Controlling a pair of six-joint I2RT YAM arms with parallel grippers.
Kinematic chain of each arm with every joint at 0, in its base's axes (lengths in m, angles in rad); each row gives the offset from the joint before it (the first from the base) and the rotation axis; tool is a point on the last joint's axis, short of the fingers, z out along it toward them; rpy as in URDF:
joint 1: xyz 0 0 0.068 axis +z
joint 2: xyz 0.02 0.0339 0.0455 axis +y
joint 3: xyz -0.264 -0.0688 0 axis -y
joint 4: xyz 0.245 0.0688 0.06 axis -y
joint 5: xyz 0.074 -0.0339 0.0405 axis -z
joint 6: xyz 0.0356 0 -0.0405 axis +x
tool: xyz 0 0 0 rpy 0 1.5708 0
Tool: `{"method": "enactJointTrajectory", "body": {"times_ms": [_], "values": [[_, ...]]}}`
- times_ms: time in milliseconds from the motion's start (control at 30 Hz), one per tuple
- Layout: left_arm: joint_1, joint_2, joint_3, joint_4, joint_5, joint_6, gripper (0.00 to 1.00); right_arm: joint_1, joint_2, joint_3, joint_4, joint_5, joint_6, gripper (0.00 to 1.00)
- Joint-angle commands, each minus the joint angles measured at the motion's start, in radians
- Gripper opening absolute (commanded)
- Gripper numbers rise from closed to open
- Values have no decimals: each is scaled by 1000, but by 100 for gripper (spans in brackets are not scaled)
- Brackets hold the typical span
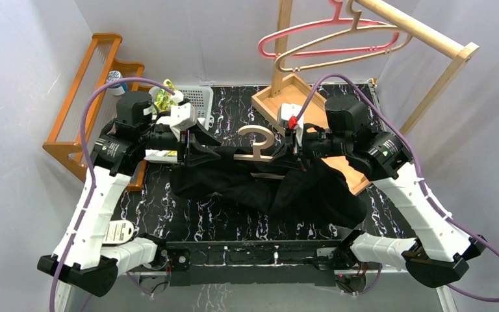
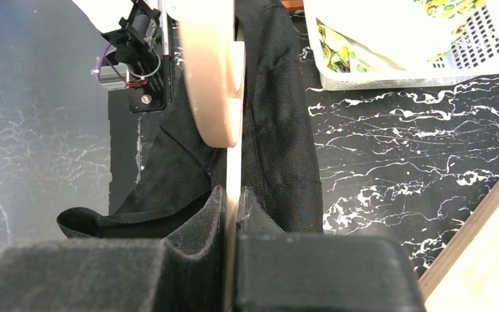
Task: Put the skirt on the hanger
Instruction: Hang the skirt on the hanger.
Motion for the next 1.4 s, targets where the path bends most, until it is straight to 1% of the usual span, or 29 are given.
{"method": "enactJointTrajectory", "body": {"times_ms": [0, 33, 67, 133, 167, 267, 467, 633, 767, 800, 833, 867, 900, 933, 1000, 1167, 1367], "values": [[4, 23, -21, 8, 25, -24, 30, -4, -7, 15, 86, -48, 17, 0], [5, 27, -23, 8, 15, -28, 20, -3, -7, 11, 91, -49, 19, 0], [3, 30, -26, 4, 11, -25, 14, -4, -8, 9, 96, -50, 20, 0], [4, 31, -32, -13, 12, -7, 3, -3, -8, 8, 97, -52, 19, 0], [4, 32, -33, -22, 13, 4, 0, -3, -9, 8, 97, -53, 20, 0], [4, 23, -24, -64, -3, 48, 0, -4, -8, 5, 87, -43, 15, 0], [5, 12, 9, -110, -111, 107, 0, -4, -23, -14, 74, -17, 2, 0], [6, 5, 32, -85, -197, 95, 0, -4, -21, -16, 66, -9, 2, 0], [7, -22, 33, -86, -264, 113, 0, -3, 4, 18, 69, -14, -2, 0], [8, -27, 34, -91, -281, 116, 3, -3, 11, 27, 72, -14, -3, 0], [8, -32, 33, -94, -294, 113, 16, -3, 16, 35, 77, -13, -3, 0], [8, -38, 34, -96, -303, 106, 32, -3, 21, 41, 82, -14, -4, 0], [8, -44, 37, -94, -310, 87, 42, -3, 25, 47, 85, -16, -4, 0], [8, -49, 42, -85, -324, 64, 49, -2, 31, 53, 86, -19, -4, 0], [7, -58, 59, -69, -366, 7, 60, -3, 39, 63, 87, -24, -3, 0], [8, -68, 117, -86, -414, -74, 74, -3, 61, 85, 112, -49, 16, 0], [8, -55, 89, -104, -369, -183, 77, -4, 81, 97, 158, -77, 46, 0]]}}
